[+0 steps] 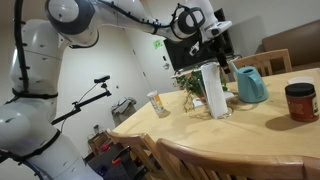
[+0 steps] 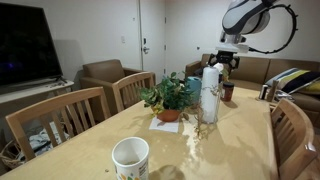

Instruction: Pull the roll of the object slightly

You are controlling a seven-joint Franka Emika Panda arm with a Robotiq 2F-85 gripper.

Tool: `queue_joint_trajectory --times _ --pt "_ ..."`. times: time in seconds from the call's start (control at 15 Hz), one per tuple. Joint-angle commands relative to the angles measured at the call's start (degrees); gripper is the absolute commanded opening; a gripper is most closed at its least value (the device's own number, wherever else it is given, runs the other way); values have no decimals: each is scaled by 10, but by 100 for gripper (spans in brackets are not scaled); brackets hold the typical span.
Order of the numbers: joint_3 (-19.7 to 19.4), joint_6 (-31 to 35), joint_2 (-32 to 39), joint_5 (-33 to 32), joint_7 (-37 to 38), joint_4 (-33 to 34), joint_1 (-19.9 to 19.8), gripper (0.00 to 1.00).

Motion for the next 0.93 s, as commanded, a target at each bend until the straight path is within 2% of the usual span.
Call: queue_joint_trajectory --times 0.0,0.47,0.87 --pt "12 -25 0 24 -32 14 -8 100" --pt "12 -80 6 56 -59 21 -19 100" --pt "11 -100 8 62 -56 26 -21 100"
